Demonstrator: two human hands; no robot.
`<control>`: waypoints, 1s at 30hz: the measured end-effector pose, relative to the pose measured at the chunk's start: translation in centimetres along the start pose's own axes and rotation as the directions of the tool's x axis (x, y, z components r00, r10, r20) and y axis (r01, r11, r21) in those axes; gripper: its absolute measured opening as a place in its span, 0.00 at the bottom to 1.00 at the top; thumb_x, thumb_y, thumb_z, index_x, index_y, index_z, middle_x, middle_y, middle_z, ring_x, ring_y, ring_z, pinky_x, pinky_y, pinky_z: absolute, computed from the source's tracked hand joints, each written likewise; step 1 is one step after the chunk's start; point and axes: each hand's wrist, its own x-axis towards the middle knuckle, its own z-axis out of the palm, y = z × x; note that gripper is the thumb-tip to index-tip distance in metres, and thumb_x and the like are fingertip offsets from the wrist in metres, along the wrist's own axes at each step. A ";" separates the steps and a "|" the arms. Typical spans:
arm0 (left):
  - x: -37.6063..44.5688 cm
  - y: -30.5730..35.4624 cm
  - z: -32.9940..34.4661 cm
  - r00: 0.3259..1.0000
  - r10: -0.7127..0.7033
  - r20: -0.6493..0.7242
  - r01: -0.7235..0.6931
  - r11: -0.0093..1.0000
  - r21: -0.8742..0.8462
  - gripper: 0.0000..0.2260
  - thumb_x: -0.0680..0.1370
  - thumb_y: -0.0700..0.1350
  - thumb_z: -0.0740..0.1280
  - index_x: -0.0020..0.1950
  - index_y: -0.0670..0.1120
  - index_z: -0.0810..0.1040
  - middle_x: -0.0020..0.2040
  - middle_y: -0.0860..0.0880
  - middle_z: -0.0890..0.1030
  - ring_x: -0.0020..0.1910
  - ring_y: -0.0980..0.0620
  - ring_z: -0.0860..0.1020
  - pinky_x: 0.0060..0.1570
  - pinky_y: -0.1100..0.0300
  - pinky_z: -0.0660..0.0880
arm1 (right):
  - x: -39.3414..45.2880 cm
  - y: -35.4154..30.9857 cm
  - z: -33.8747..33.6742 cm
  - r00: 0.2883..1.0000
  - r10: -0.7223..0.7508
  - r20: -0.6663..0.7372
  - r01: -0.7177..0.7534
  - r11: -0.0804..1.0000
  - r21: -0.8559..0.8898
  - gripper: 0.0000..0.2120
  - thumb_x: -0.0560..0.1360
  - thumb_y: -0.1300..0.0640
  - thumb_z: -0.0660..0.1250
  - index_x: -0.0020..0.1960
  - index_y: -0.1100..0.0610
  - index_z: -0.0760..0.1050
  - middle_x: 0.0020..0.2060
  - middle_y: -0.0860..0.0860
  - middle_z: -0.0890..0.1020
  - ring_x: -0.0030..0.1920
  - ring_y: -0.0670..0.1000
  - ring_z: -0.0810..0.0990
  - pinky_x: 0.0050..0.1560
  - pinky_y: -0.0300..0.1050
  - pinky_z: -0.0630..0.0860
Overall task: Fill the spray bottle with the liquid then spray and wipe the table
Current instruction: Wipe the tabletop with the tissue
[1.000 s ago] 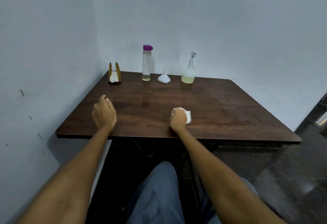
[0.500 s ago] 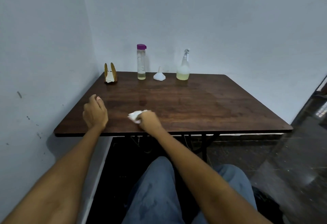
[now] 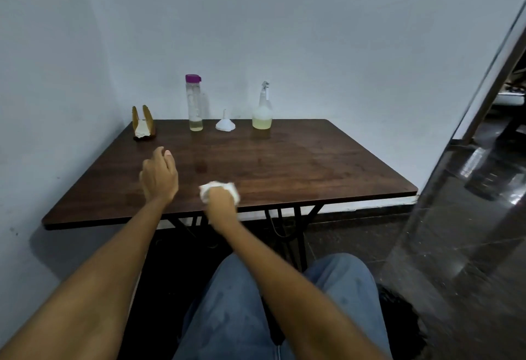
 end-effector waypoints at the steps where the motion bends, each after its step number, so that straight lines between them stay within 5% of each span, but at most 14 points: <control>1: -0.1 0.3 0.0 1.000 -0.009 0.002 0.009 1.000 -0.008 0.19 0.83 0.46 0.51 0.69 0.38 0.69 0.58 0.34 0.77 0.58 0.35 0.74 0.55 0.45 0.71 | 0.4 -2.2 0.2 0.995 -0.051 -0.085 0.062 0.990 0.129 0.10 0.74 0.55 0.65 0.48 0.61 0.80 0.46 0.59 0.82 0.52 0.52 0.81 0.46 0.38 0.75; 3: -0.5 1.2 0.1 1.000 -0.010 0.007 0.010 1.000 -0.021 0.18 0.83 0.46 0.51 0.68 0.39 0.70 0.57 0.33 0.77 0.57 0.35 0.75 0.54 0.45 0.71 | 0.1 -3.9 0.6 0.989 -0.146 0.018 0.140 0.971 0.192 0.07 0.75 0.61 0.62 0.51 0.61 0.77 0.56 0.57 0.78 0.60 0.56 0.77 0.53 0.44 0.75; 7: -1.9 3.0 1.0 0.998 0.046 0.047 -0.045 0.999 -0.031 0.18 0.83 0.45 0.51 0.67 0.38 0.70 0.56 0.34 0.78 0.55 0.35 0.75 0.54 0.45 0.72 | -3.1 3.6 -0.3 0.940 -0.288 -0.182 0.314 0.939 0.140 0.16 0.74 0.68 0.61 0.59 0.61 0.78 0.59 0.60 0.79 0.61 0.60 0.75 0.60 0.47 0.71; 11: -4.1 5.7 3.3 0.989 0.105 0.108 -0.094 0.991 -0.099 0.18 0.83 0.45 0.52 0.67 0.38 0.71 0.54 0.35 0.79 0.54 0.36 0.76 0.54 0.45 0.73 | -3.9 14.0 -3.2 0.884 -0.109 -0.454 0.196 0.969 0.148 0.23 0.69 0.74 0.60 0.59 0.59 0.79 0.63 0.55 0.78 0.67 0.54 0.73 0.66 0.39 0.64; 14: -6.0 8.4 5.4 0.974 0.166 0.157 -0.140 0.976 -0.165 0.17 0.83 0.45 0.53 0.67 0.38 0.72 0.53 0.35 0.80 0.54 0.36 0.76 0.53 0.46 0.73 | -4.7 20.9 -4.4 0.824 0.159 -0.544 -0.047 0.976 0.214 0.19 0.70 0.71 0.60 0.57 0.61 0.80 0.60 0.56 0.80 0.63 0.56 0.76 0.60 0.43 0.70; 18: -9.5 13.9 8.8 0.931 0.267 0.249 -0.199 0.943 -0.268 0.17 0.83 0.44 0.54 0.66 0.38 0.72 0.53 0.35 0.80 0.55 0.36 0.76 0.54 0.47 0.72 | -6.0 26.3 -5.7 0.590 0.544 -0.597 -0.157 0.802 0.577 0.16 0.71 0.72 0.59 0.53 0.63 0.81 0.53 0.60 0.83 0.53 0.61 0.79 0.49 0.47 0.74; 25: -17.8 22.8 14.6 0.737 0.533 0.416 -0.324 0.818 -0.474 0.17 0.82 0.47 0.55 0.69 0.43 0.71 0.56 0.38 0.78 0.57 0.40 0.77 0.55 0.52 0.72 | -7.9 32.3 -5.8 0.365 0.704 -0.610 -0.022 0.661 0.750 0.13 0.72 0.72 0.60 0.47 0.66 0.82 0.46 0.62 0.85 0.47 0.62 0.82 0.43 0.39 0.68; 30: -23.3 24.7 18.9 0.559 0.592 0.580 -0.406 0.806 -0.431 0.17 0.82 0.46 0.56 0.69 0.43 0.70 0.59 0.38 0.77 0.59 0.40 0.76 0.57 0.51 0.72 | -10.5 37.7 -4.1 0.381 0.758 -0.530 -0.170 0.621 0.765 0.15 0.71 0.69 0.59 0.46 0.60 0.83 0.45 0.60 0.85 0.46 0.61 0.81 0.38 0.39 0.66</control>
